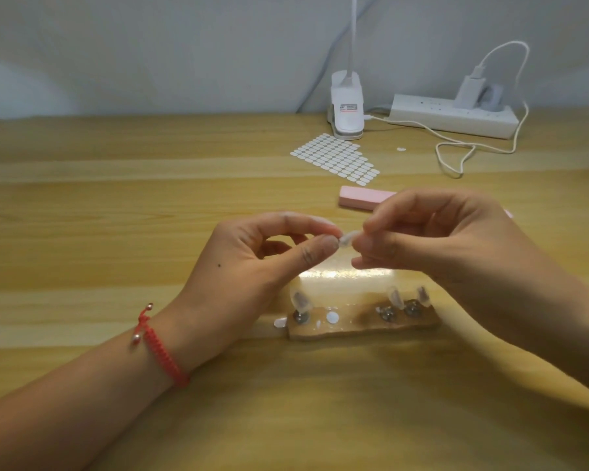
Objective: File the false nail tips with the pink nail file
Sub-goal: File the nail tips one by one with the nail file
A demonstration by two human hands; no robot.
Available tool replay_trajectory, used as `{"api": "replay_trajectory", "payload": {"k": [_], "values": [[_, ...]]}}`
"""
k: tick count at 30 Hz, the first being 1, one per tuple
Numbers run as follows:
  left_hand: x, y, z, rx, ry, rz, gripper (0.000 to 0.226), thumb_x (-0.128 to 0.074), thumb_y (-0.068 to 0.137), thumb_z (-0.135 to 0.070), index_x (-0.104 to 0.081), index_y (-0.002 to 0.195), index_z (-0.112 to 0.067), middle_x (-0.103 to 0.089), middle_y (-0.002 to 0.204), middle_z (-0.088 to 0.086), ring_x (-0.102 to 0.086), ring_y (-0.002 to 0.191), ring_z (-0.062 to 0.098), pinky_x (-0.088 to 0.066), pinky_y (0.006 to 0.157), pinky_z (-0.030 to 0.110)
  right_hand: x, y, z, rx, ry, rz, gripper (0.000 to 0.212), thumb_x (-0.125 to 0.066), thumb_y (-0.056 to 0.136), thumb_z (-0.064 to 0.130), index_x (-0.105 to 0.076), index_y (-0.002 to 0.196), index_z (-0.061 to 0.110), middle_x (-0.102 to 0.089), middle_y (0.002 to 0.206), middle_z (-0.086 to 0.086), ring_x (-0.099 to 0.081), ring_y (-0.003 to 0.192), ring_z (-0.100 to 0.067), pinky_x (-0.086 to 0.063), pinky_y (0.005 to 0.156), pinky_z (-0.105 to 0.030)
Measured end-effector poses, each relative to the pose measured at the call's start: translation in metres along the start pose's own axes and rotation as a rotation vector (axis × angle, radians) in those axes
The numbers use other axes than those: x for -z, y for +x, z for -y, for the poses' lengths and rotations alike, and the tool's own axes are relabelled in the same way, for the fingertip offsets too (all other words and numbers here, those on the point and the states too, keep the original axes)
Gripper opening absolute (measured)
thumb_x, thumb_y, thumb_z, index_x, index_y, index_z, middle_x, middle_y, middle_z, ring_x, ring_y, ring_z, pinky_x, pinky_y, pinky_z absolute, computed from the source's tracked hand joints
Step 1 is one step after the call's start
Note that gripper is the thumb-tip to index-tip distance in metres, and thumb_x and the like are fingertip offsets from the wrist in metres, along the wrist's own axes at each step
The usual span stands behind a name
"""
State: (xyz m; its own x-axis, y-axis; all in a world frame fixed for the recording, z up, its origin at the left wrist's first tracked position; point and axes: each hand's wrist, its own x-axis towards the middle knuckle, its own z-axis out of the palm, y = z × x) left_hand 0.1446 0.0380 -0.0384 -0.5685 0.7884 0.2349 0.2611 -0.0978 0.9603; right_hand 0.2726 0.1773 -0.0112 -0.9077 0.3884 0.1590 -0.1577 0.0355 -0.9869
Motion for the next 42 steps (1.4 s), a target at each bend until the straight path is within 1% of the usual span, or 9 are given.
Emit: {"api": "replay_trajectory", "payload": {"k": [10,13,16,24,27,32,37,39,42], "values": [[0.002,0.0,0.003,-0.049,0.017,0.017,0.018,-0.077,0.067,-0.039,-0.077,0.083,-0.031,-0.072,0.086,-0.012,-0.064,0.084,0.011,-0.053,0.078,0.028,-0.003,0.0,-0.006,-0.092,0.104,0.01,0.017,-0.078,0.051,0.018,-0.075,0.067,0.014,-0.073,0.075,-0.013,-0.072,0.069,-0.019,-0.059,0.066,-0.026],[0.002,0.0,0.004,-0.071,0.036,0.017,0.016,-0.076,0.068,-0.036,-0.077,0.083,-0.031,-0.072,0.085,-0.013,-0.064,0.085,0.017,-0.053,0.078,0.03,-0.002,-0.001,-0.007,-0.127,0.14,0.016,0.015,-0.077,0.052,0.017,-0.075,0.066,0.015,-0.073,0.074,-0.012,-0.072,0.07,-0.017,-0.059,0.066,-0.027],[0.002,0.001,0.003,-0.098,0.087,0.027,0.011,-0.076,0.072,-0.032,-0.077,0.082,-0.028,-0.072,0.086,-0.012,-0.064,0.087,0.023,-0.052,0.078,0.033,-0.001,-0.001,-0.005,-0.14,0.099,0.023,0.016,-0.077,0.051,0.018,-0.076,0.066,0.016,-0.073,0.074,-0.012,-0.072,0.07,-0.017,-0.059,0.066,-0.025],[0.001,0.0,0.001,-0.16,0.177,0.017,0.009,-0.072,0.073,-0.029,-0.074,0.082,-0.03,-0.072,0.085,-0.013,-0.061,0.083,0.02,-0.05,0.076,0.033,0.001,0.0,-0.001,-0.085,-0.055,0.051,0.014,-0.076,0.057,0.018,-0.076,0.071,0.016,-0.074,0.074,-0.008,-0.073,0.072,-0.02,-0.059,0.067,-0.023],[0.001,-0.002,-0.002,-0.193,0.208,0.031,0.013,-0.077,0.071,-0.03,-0.074,0.084,-0.028,-0.071,0.087,-0.015,-0.061,0.086,0.017,-0.049,0.076,0.032,0.004,0.001,-0.001,-0.111,-0.071,0.093,0.02,-0.075,0.061,0.016,-0.076,0.081,0.017,-0.074,0.08,-0.007,-0.073,0.078,-0.02,-0.061,0.073,-0.028],[-0.001,-0.002,-0.003,-0.229,0.252,0.008,0.014,-0.077,0.072,-0.033,-0.074,0.084,-0.028,-0.063,0.094,-0.003,-0.06,0.098,0.014,-0.044,0.086,0.02,0.004,-0.002,0.009,-0.119,-0.144,0.243,0.042,-0.063,0.078,0.018,-0.062,0.119,0.025,-0.076,0.102,0.002,-0.072,0.097,-0.01,-0.054,0.08,-0.014],[-0.003,-0.005,-0.005,-0.297,0.362,-0.019,0.014,-0.074,0.075,-0.036,-0.072,0.088,-0.031,-0.053,0.093,-0.001,-0.056,0.098,0.009,-0.04,0.086,0.013,0.002,-0.004,0.011,-0.103,-0.165,0.273,0.045,-0.057,0.081,0.016,-0.056,0.125,0.026,-0.076,0.102,-0.002,-0.071,0.099,-0.011,-0.053,0.086,-0.015],[-0.004,-0.006,-0.005,-0.311,0.36,-0.023,0.013,-0.067,0.077,-0.036,-0.071,0.089,-0.032,-0.053,0.093,-0.003,-0.056,0.095,0.007,-0.04,0.085,0.013,0.001,-0.005,0.011,-0.082,-0.159,0.272,0.044,-0.056,0.082,0.015,-0.055,0.125,0.025,-0.076,0.103,-0.005,-0.072,0.099,-0.012,-0.053,0.087,-0.017],[-0.005,-0.005,-0.005,-0.258,0.282,-0.025,0.012,-0.071,0.075,-0.039,-0.072,0.086,-0.034,-0.052,0.091,-0.005,-0.054,0.093,0.003,-0.041,0.085,0.015,0.003,-0.003,0.009,-0.073,-0.142,0.274,0.043,-0.056,0.086,0.014,-0.055,0.128,0.023,-0.075,0.107,-0.008,-0.071,0.103,-0.016,-0.053,0.091,-0.021]]}}
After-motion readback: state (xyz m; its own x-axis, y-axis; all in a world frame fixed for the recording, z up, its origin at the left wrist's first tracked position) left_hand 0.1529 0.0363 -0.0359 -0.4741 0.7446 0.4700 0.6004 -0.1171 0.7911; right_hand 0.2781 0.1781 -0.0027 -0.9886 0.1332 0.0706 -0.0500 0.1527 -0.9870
